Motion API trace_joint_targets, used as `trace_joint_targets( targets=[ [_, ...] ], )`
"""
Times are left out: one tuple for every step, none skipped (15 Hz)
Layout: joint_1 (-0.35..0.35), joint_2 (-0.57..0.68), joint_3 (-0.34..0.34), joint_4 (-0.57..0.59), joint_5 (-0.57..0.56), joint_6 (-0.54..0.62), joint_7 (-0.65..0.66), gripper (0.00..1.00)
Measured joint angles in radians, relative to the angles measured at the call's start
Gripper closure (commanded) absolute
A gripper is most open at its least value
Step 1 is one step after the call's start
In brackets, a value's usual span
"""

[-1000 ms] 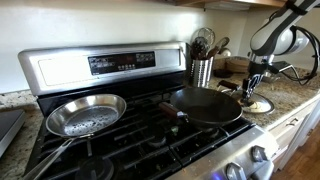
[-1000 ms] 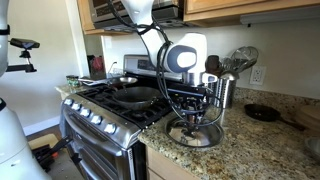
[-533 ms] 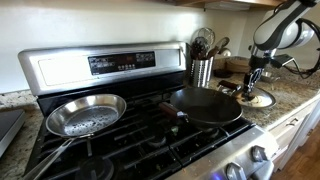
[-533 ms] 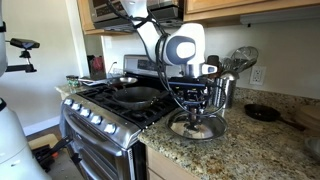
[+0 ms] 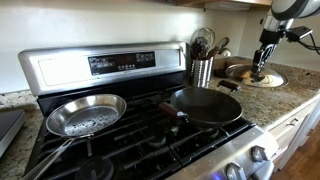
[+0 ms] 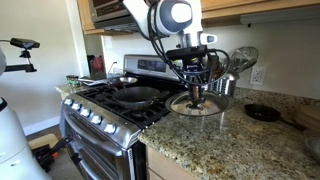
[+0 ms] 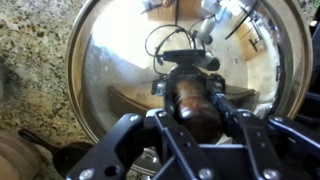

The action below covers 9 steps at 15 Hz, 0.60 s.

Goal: Place the lid on the wok

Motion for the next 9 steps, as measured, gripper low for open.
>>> trace_joint_targets(
  targets=[
    [0.004, -0.029, -0.003, 0.000, -0.016, -0.021, 0.011, 0.80],
    [0.006, -0.057, -0.005, 0.000, -0.027, -0.041, 0.019, 0.80],
    [0.009, -0.082, -0.005, 0.000, -0.033, -0.059, 0.023, 0.80],
    [0.012, -0.105, -0.006, 0.000, -0.034, -0.076, 0.025, 0.80],
    [0.018, -0.126, -0.006, 0.000, -0.034, -0.093, 0.026, 0.80],
    [0.025, -0.144, -0.006, 0.001, -0.034, -0.107, 0.028, 0.80],
    [0.035, -0.160, -0.005, 0.001, -0.034, -0.119, 0.035, 0.80],
    [0.048, -0.171, -0.002, 0.003, -0.034, -0.129, 0.047, 0.80],
    [0.062, -0.178, 0.002, 0.005, -0.032, -0.135, 0.059, 0.80]
  ],
)
